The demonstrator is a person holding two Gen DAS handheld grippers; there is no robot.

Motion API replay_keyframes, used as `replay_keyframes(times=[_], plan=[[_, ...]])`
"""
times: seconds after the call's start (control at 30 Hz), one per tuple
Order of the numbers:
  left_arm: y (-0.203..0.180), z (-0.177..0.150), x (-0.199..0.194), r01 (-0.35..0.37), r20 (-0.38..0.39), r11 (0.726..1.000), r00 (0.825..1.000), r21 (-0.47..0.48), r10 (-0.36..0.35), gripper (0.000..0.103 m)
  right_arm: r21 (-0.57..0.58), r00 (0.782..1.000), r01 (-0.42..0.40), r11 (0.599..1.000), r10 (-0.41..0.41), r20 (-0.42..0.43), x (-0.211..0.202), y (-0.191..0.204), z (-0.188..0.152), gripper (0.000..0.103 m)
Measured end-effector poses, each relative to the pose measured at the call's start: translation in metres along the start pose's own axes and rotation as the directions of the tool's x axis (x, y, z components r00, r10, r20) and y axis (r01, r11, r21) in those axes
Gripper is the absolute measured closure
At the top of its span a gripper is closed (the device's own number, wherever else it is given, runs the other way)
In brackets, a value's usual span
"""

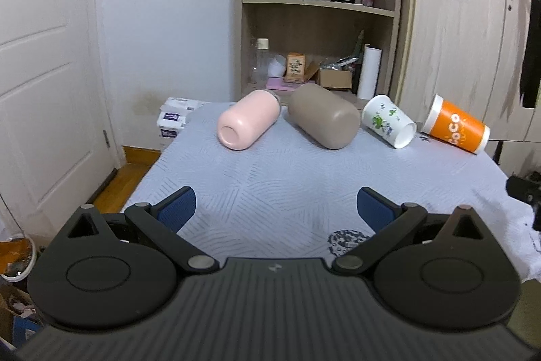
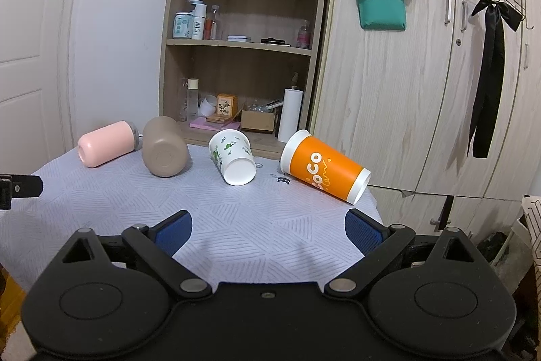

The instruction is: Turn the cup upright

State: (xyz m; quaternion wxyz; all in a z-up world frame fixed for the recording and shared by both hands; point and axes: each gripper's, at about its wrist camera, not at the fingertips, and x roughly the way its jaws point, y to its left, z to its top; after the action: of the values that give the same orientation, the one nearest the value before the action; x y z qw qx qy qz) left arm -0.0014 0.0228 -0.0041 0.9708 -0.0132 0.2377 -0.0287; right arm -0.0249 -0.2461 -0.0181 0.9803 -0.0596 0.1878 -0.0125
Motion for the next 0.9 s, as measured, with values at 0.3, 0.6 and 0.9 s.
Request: replay_keyframes(times=[0.3,0.6,0.9], plan=[[-0.0017,-0.001,-0.0072,0.043,0.04,0.999,0.998,0.005,-0.044,0.0,0.004,0.999,-0.006,1.0,0.006,0.032,-0.0067,0.0011,0.0022,0.004],[0.0008,-0.0029,-0.0063,0.039,0.052,0.999,0.998,0.011,-0.039,0.0,0.012,0.999,-0.011,1.0,0.011,0.045,-0.0091,0.0011,0.0015,0.004],[0.0037,-0.0045,-0.0045,0.029,0.039,1.0,0.999,0.003,-0.029,0.0,0.0,0.999,-0.013,1.0,0.013,0.034,-0.0066,0.0049,0.0007,0.004]])
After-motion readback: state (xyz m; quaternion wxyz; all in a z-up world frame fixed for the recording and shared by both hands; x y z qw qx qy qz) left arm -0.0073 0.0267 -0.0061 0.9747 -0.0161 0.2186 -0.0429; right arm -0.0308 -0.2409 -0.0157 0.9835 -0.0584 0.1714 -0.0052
